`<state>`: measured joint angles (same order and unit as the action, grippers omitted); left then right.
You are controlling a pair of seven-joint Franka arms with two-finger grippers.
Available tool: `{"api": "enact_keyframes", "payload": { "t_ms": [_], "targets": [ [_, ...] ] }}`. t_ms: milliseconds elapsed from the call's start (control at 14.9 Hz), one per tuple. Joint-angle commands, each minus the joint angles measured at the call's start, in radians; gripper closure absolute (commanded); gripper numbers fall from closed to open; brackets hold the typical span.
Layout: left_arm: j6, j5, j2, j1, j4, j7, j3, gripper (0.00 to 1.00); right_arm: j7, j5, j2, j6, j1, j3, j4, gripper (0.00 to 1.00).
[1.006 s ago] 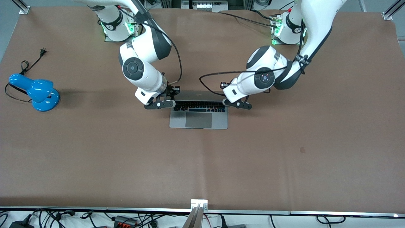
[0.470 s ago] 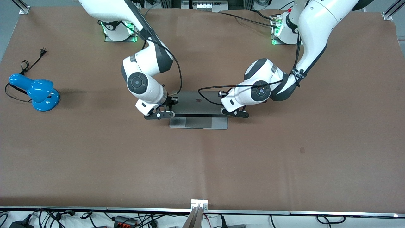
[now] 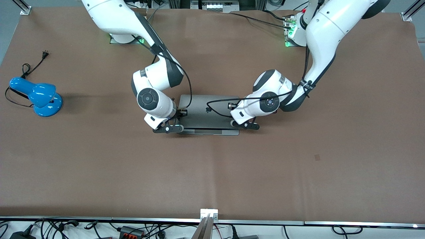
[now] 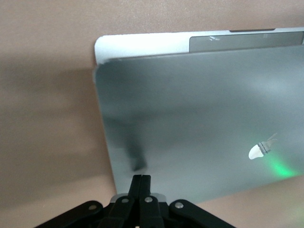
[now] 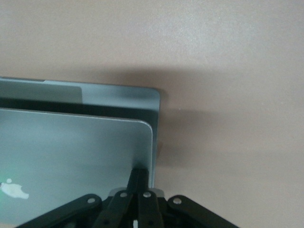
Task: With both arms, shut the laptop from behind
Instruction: 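Push the screen down toward the keyboard with both grippers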
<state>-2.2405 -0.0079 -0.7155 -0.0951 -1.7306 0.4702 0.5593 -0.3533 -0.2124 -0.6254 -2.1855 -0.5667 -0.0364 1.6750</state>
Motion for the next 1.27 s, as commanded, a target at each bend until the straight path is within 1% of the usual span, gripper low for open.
{"api": "enact_keyframes", "payload": {
  "t_ms": [0,134,335,537,738,872,1207],
  "targets": [
    [-0.022,0.025,-0.028,-0.081,0.043,0.022,-0.064,1.0,-0.004,0.013,-0.071,0.003,-0.001,0.001,-0.07,1.0],
    [-0.054,0.026,-0.048,-0.092,0.043,0.022,-0.078,1.0,-0.004,0.013,-0.099,0.003,-0.001,0.0,-0.093,1.0],
    [-0.059,0.04,-0.059,-0.094,0.043,0.019,-0.078,1.0,-0.004,0.013,-0.128,0.001,-0.002,0.001,-0.119,1.0],
    [-0.106,0.068,-0.084,-0.094,0.043,0.022,-0.081,1.0,-0.004,0.011,-0.139,-0.025,-0.007,0.001,-0.123,1.0],
    [-0.099,0.068,-0.075,-0.092,0.045,0.031,-0.085,1.0,-0.006,0.011,-0.152,-0.04,-0.013,0.001,-0.123,1.0],
    [-0.061,0.069,-0.056,-0.092,0.046,0.031,-0.085,1.0,-0.004,0.013,-0.154,-0.04,-0.013,0.001,-0.123,1.0],
    [0.129,0.068,0.066,-0.072,0.06,0.034,-0.078,1.0,-0.003,0.013,-0.146,-0.039,-0.015,0.0,-0.123,1.0]
  ]
}}
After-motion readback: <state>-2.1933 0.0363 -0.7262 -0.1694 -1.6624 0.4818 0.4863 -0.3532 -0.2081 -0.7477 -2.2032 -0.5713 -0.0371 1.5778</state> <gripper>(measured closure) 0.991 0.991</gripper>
